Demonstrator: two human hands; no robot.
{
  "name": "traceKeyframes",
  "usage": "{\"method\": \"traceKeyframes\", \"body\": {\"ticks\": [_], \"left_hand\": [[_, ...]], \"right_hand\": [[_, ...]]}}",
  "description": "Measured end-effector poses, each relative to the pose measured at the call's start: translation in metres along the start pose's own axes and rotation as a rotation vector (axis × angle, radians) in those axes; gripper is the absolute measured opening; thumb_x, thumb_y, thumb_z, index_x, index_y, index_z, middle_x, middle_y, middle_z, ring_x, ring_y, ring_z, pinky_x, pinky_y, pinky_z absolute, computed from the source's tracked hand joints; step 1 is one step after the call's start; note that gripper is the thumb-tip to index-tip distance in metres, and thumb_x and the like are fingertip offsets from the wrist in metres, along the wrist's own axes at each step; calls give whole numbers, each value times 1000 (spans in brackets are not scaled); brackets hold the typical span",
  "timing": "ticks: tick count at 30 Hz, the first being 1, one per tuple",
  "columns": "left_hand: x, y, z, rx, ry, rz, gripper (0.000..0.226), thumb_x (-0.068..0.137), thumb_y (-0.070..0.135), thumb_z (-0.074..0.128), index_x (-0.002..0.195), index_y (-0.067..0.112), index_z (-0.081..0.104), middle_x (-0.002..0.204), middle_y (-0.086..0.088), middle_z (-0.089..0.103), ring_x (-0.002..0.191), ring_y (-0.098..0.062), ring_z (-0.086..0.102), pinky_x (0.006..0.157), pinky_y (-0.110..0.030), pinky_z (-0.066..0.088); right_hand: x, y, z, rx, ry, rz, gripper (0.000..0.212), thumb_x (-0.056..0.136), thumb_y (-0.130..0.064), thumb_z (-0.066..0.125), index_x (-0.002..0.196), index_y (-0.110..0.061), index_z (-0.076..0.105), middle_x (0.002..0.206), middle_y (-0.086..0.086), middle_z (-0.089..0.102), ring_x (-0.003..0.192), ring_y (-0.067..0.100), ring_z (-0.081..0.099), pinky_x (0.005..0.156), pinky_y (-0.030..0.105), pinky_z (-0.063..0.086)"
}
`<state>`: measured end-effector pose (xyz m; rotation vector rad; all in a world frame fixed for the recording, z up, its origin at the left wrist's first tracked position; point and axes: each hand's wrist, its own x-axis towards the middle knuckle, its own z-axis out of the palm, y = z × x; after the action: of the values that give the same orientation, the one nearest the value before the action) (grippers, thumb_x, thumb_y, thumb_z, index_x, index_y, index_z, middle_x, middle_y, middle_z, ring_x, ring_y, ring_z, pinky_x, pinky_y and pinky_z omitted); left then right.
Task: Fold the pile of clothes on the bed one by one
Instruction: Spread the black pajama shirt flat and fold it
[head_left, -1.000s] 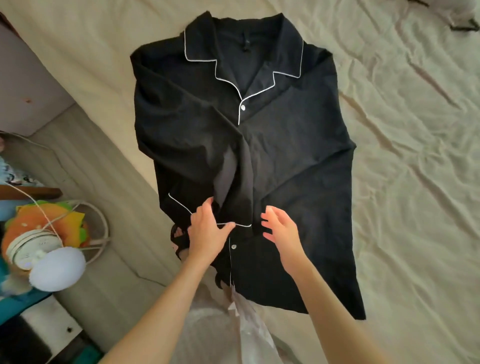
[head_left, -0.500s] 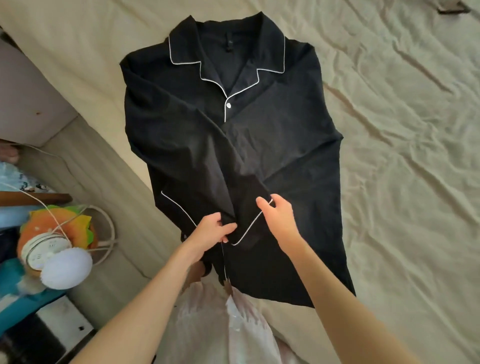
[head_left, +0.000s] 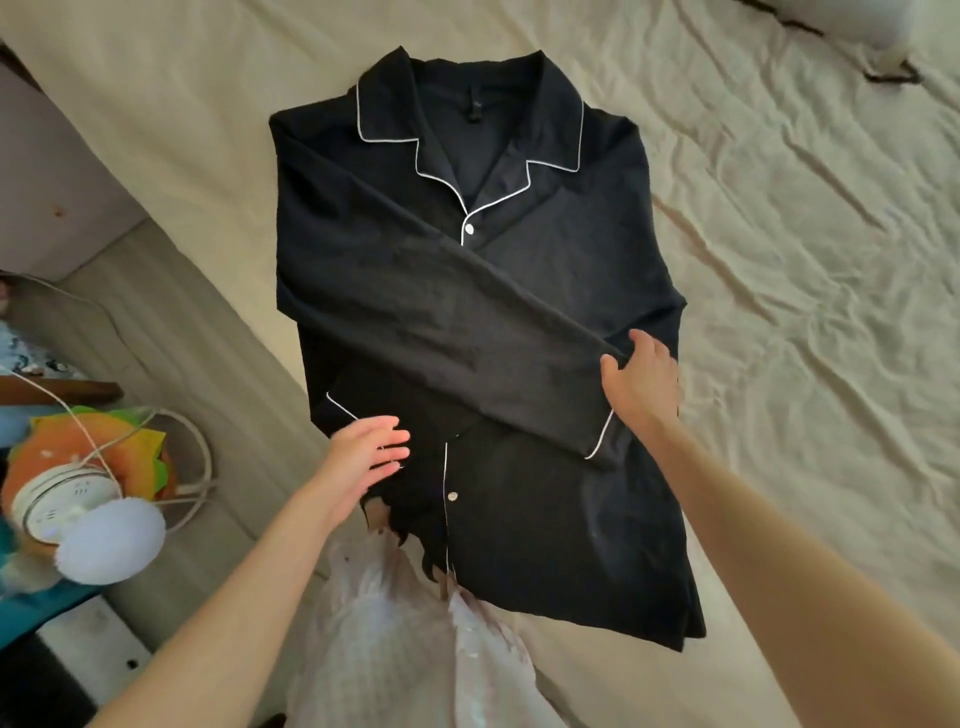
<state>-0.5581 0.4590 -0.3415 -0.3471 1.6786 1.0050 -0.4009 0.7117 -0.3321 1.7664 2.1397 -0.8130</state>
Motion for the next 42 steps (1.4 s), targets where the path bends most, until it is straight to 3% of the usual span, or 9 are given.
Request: {"method": "traceKeyframes", "body": {"ticks": [9,15,18,21,23,26,28,35,42], "left_hand": [[76,69,-83,-583,114,-65,48,102,18,39,146,7,26,143,-15,42,126,-28,46,95,-36,41],[116,98,-98,-904,-4,-205,36,97,30,50,130,15,48,123,-9,56,104,-23,56,82,-36,48],[125,103,-102,-1029,17,-268,37,99,29,47,133,15,47,127,-11,55,114,-27,55,84,-38,49],[125,109,-104,-1085,-35,-325,30,98,24,49,120,5,57,116,-12,64,101,-26,64,78,-35,52],[121,112,-106,-1095,-100,-341,23,95,18,52,102,1,65,102,-14,70,86,-24,70,73,-33,54],[120,112,-107,-1115,-30,-280,22,93,10,54,114,4,59,101,-12,69,92,-23,68,79,-34,54],[122,106,-106,-1133,109,-197,25,92,6,54,117,11,57,94,-6,70,87,-17,68,71,-29,55],[122,90,-103,-1164,144,-149,41,95,19,53,136,15,44,117,-5,63,95,-17,63,78,-30,49],[110,91,-95,-952,157,-113,39,92,21,59,127,7,49,118,-9,63,113,-26,58,90,-36,48]], "right_hand": [[21,-190,38,-31,21,-467,39,97,-30,48,132,-13,49,133,7,50,124,26,43,102,44,32],[61,-319,72,21,-55,-543,44,96,-41,48,130,-14,50,128,6,53,121,24,46,102,43,37],[73,-366,89,-9,-119,-531,46,92,-57,45,105,-16,59,103,1,62,106,22,53,97,43,42],[79,-396,106,-75,-155,-492,45,89,-57,49,70,-16,49,66,-4,51,72,17,53,75,33,42],[82,-407,114,-52,-197,-462,36,91,-39,53,67,-13,50,59,-5,46,57,11,46,58,26,37],[91,-414,114,211,-231,-369,32,93,-17,52,61,-14,53,55,-5,45,50,4,40,47,16,34],[94,-420,110,355,-237,-309,23,94,-13,50,76,-14,65,66,-8,54,60,2,47,52,10,37],[99,-408,104,378,-300,-341,23,97,-36,49,97,-15,59,74,-5,65,62,7,58,66,21,49],[91,-292,88,225,-153,-328,22,89,-45,57,101,-26,57,78,-14,61,77,3,61,77,22,45]]}}
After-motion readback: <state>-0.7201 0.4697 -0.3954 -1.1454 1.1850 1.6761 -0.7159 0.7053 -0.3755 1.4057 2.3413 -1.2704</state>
